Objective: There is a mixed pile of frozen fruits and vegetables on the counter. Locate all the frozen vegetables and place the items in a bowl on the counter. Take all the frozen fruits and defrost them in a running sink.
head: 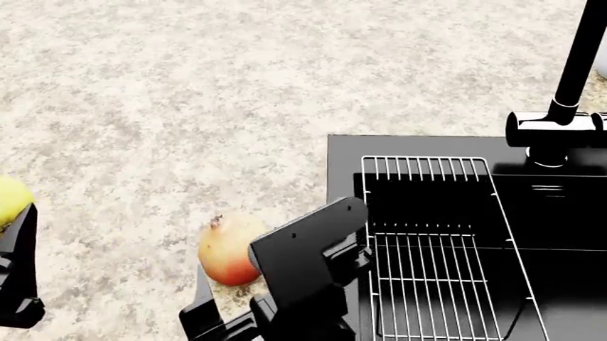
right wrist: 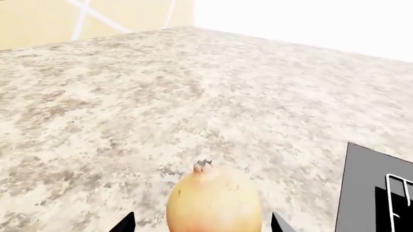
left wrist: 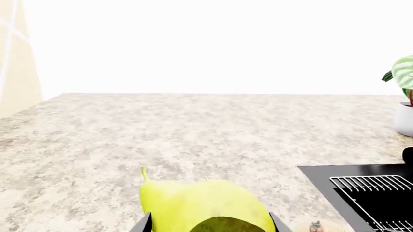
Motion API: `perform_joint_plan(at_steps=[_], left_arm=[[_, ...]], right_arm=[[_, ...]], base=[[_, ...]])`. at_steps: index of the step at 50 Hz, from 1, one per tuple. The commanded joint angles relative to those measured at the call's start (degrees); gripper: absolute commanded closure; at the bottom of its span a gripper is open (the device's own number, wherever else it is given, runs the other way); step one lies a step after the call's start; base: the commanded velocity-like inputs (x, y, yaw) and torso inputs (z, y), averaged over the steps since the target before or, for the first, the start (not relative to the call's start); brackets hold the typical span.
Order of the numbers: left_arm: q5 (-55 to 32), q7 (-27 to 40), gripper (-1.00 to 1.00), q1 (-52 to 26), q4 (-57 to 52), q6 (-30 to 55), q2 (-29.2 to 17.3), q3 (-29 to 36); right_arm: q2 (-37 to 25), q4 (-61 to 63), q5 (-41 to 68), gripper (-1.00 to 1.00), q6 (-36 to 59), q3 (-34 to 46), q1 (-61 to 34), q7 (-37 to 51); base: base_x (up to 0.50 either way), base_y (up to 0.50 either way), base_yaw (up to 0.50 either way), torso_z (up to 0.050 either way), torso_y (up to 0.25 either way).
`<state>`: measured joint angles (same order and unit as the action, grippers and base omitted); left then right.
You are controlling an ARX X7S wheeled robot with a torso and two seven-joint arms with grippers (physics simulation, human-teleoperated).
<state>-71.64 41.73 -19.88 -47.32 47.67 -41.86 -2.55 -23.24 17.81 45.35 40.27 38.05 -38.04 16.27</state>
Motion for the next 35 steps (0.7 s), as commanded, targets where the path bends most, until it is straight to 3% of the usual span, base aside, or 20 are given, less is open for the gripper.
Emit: perform_joint_plan(at_steps=[1,18,30,31,35], left_arm=[[-2.3,1.4,1.0,-0.2,-0.2,-0.8,-0.7,-0.7],[-0.8,0.5,1.0,1.5,0.1,-1.7,-0.8,-1.0],[0.2,0.1,1.0,1.7,0.4,-2.0,-0.6,-0.4],[0.3,0.0,1.0,1.8,0.5,-2.1,-0.6,-0.4],[0.1,0.3,1.0,1.5,0.4,-2.0,-0.6,-0.2]], right_arm=[[3.2,-9.3,-2.6,-1.0,-2.4,1.7,-2.8,-3.9],[8.2,-24.4,-5.5,-1.0,-7.2,3.4,-6.5,-10.3],[9.1,-26.7,-5.2,-1.0,-8.7,3.3,-6.2,-11.4],[9.0,-26.5,-5.3,1.0,-8.9,3.3,-6.1,-11.3],[8.2,-23.6,-4.9,1.0,-8.3,3.0,-5.9,-10.2]], base=[[0.0,0.0,0.0,0.0,0.0],[0.0,0.0,0.0,0.0,0.0],[0.0,0.0,0.0,0.0,0.0],[0.0,0.0,0.0,0.0,0.0],[0.0,0.0,0.0,0.0,0.0]])
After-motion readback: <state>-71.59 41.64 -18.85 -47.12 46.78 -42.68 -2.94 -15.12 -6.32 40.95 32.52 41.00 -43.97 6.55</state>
